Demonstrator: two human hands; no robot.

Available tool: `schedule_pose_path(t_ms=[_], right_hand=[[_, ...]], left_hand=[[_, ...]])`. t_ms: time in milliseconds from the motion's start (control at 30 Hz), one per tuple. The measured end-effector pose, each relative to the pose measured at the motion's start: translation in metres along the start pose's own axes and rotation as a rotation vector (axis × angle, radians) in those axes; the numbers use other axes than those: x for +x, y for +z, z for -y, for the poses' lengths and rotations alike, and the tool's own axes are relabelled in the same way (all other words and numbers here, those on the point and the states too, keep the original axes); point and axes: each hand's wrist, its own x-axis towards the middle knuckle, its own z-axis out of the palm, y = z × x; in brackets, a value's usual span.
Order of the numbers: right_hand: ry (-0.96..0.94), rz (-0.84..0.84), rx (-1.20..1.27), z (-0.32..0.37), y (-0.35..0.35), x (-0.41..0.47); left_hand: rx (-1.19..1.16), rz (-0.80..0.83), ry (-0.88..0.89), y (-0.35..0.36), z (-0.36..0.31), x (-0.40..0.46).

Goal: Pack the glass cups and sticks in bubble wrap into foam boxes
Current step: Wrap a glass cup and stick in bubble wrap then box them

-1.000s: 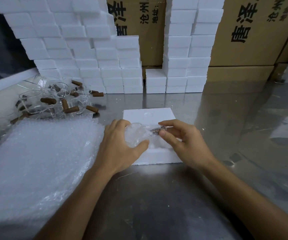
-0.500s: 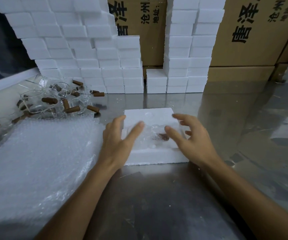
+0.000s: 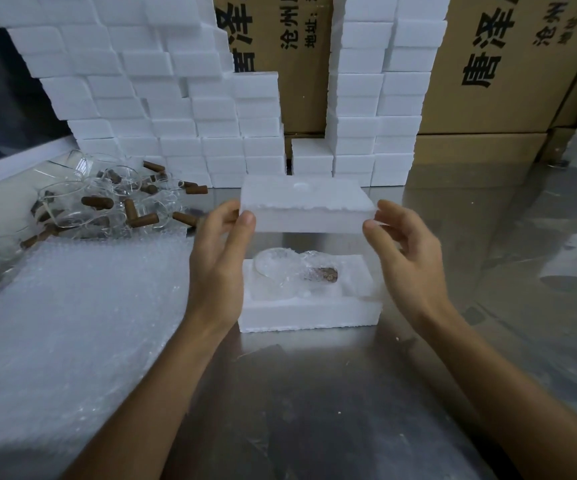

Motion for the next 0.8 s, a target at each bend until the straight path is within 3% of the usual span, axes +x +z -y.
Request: schedule_pose_path(t_ms=[200,500,633,800], right_hand=[[-0.064,-0.116,0.097,0.007,-0.004,0.002],[-0.021,-0.060,0.102,-0.001,0.003,-0.004],[-0.097,-0.105,0.146,0.000,0.001,-0.004],[-0.056,-0.069,0.124,-0.005,0.002,-0.004]], left_hand=[[-0.001,-0.093,0.080,0.002,-0.012,-0.003],[0.029,-0.142,0.050,0.003,-0.007,-0.005],[0.003,-0.165,0.093,0.003,-0.009,-0.006],[0.112,-0.149,0.081,0.002,-0.001,-0.005]])
